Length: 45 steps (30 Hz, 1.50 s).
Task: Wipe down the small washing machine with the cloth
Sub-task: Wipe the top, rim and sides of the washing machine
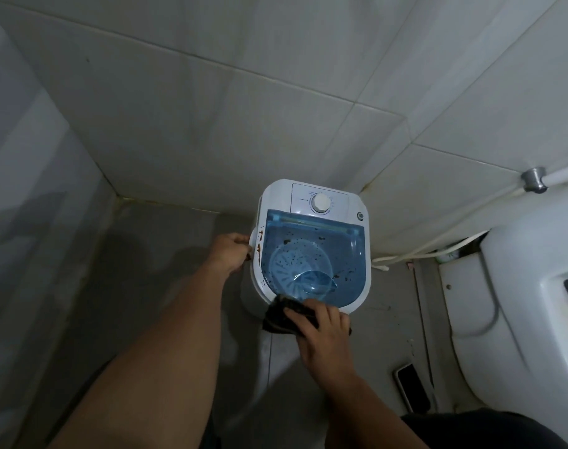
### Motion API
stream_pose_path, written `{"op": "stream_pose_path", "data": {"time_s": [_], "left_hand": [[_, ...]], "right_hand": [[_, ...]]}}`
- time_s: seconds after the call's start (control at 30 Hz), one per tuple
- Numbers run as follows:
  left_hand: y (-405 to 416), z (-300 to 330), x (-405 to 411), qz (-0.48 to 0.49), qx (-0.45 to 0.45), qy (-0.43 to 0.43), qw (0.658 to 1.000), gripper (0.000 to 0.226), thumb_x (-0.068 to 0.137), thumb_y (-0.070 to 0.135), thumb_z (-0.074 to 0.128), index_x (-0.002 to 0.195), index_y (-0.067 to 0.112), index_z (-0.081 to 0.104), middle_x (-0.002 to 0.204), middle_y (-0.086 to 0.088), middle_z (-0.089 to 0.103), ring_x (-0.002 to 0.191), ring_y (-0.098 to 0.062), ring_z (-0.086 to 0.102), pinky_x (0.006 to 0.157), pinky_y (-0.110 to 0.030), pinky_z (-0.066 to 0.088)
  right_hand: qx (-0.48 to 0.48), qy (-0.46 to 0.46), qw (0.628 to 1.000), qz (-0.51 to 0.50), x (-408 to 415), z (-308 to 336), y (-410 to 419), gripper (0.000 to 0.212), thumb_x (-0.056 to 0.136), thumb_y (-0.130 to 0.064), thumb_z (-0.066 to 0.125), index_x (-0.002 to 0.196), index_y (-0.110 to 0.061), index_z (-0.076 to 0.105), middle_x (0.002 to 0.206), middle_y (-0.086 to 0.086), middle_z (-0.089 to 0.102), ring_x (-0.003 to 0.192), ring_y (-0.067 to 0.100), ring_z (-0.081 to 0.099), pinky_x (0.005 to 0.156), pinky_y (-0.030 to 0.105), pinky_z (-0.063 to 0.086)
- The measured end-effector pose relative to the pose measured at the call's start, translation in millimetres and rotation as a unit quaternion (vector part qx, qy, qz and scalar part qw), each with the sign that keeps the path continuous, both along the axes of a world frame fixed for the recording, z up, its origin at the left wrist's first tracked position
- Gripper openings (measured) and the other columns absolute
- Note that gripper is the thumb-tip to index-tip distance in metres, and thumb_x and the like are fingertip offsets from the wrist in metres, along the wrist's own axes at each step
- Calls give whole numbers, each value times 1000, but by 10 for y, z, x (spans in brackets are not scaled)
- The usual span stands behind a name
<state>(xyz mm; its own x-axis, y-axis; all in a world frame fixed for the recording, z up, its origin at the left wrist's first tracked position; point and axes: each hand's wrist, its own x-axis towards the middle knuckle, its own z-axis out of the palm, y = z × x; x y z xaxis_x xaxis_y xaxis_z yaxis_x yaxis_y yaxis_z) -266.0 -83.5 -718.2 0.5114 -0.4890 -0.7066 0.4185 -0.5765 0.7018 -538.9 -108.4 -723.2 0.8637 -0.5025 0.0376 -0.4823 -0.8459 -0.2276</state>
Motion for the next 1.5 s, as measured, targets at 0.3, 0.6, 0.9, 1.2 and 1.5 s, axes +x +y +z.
{"op": "stream_pose_path", "data": {"time_s": [0.3, 0.6, 0.9, 1.2, 1.5], "left_hand": [[140, 32, 143, 41, -34, 189, 980, 47, 94, 56, 44, 102, 16, 69, 107, -5, 71, 100, -21, 65, 95, -40, 49], [246, 77, 217, 59, -41, 207, 976, 105, 64, 98, 30, 113, 13, 67, 117, -8, 72, 110, -25, 67, 103, -50, 47], [271, 66, 238, 82, -45, 236, 967, 110, 63, 99, 28, 117, 10, 64, 116, -11, 72, 110, -28, 67, 102, -53, 47], [295, 171, 240, 63, -44, 214, 974, 123, 54, 102, 32, 133, 12, 59, 123, -10, 70, 111, -26, 67, 103, -53, 47], [248, 51, 235, 76, -38, 226, 970, 116, 63, 99, 26, 131, 11, 60, 124, -9, 69, 111, -26, 66, 104, -52, 46]], "right_hand": [[-77, 96, 976, 179, 918, 277, -184, 56, 80, -26, 71, 133, -37, 56, 122, 2, 56, 106, 28, 52, 83, 45, 42], [-5, 52, 998, -41, 2350, 611, -1550, 47, 94, -25, 57, 141, -30, 51, 128, 12, 52, 116, 36, 50, 95, 52, 44], [-84, 92, 963, 238, 1632, 350, -941, 51, 83, -26, 64, 133, -27, 57, 125, 6, 58, 107, 32, 54, 86, 47, 44], [-95, 116, 989, 12, 2482, 582, -1696, 47, 96, -30, 55, 142, -24, 51, 130, 11, 53, 115, 35, 50, 91, 48, 40], [-121, 104, 945, 287, 1916, 437, -1598, 46, 93, -35, 51, 139, -25, 52, 127, 8, 57, 111, 29, 51, 89, 44, 42]]}}
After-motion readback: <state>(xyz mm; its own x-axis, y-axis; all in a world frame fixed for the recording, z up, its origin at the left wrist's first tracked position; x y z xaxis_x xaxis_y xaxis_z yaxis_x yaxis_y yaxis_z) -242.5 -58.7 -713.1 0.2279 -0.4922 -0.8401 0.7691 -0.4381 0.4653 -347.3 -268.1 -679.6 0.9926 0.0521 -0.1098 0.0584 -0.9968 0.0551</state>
